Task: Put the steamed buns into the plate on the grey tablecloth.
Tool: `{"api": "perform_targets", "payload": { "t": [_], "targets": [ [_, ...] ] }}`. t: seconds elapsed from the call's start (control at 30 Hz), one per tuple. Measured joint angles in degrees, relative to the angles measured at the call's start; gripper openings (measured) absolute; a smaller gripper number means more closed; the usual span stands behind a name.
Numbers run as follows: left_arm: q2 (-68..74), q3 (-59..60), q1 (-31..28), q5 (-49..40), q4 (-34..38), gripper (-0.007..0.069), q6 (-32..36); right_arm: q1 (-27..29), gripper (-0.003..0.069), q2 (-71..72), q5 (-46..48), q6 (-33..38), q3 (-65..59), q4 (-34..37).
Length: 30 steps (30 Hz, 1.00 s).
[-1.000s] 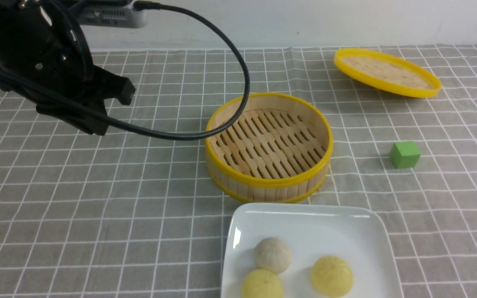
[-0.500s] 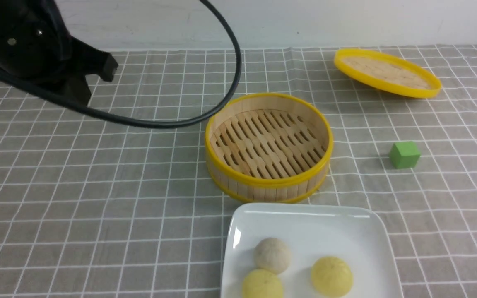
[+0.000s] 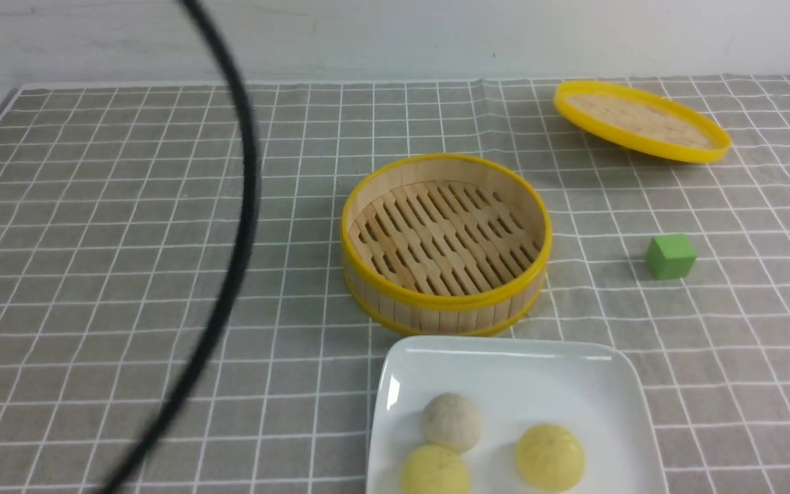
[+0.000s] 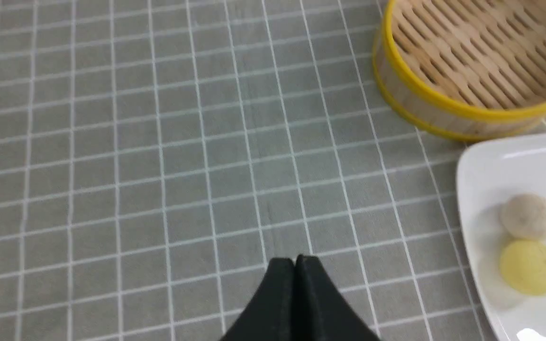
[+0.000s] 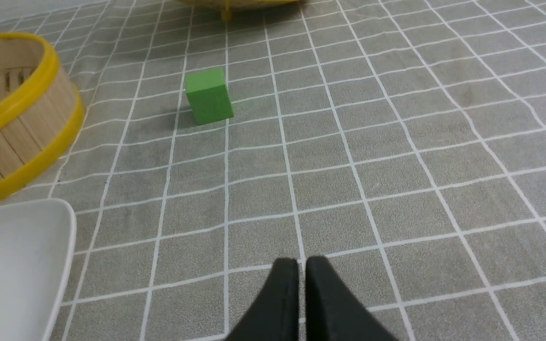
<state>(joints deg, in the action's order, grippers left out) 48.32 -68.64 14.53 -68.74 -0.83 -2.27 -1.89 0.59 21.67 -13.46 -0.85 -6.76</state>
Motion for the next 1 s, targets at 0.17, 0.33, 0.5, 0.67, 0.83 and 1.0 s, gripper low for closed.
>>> {"api": "perform_targets", "payload": {
  "t": [0.17, 0.33, 0.5, 0.67, 0.83, 1.0],
  "targets": [
    [-12.8, 21.8, 0.0, 17.0, 5.9, 0.0003, -0.5, 0.0, 0.0052, 0.0, 0.0, 0.0, 0.0, 0.0],
    [-21.7, 35.8, 0.0, 33.2, 12.2, 0.0003, -1.7, 0.0, 0.0057, 0.0, 0.0, 0.0, 0.0, 0.0],
    [-24.5, 42.2, 0.0, 38.1, 14.1, 0.0006, -1.8, 0.0, 0.0063, 0.0, 0.0, 0.0, 0.0, 0.0],
    [-24.5, 46.2, 0.0, 38.2, 11.9, 0.0013, -1.8, 0.0, 0.0069, 0.0, 0.0, 0.0, 0.0, 0.0],
    [-24.5, 46.9, 0.0, 37.5, 9.0, 0.0018, -1.8, 0.0, 0.0078, 0.0, 0.0, 0.0, 0.0, 0.0],
    [-24.5, 46.9, 0.0, 38.1, 7.0, 0.002, -1.8, 0.0, 0.0083, 0.0, 0.0, 0.0, 0.0, 0.0]
  ]
}}
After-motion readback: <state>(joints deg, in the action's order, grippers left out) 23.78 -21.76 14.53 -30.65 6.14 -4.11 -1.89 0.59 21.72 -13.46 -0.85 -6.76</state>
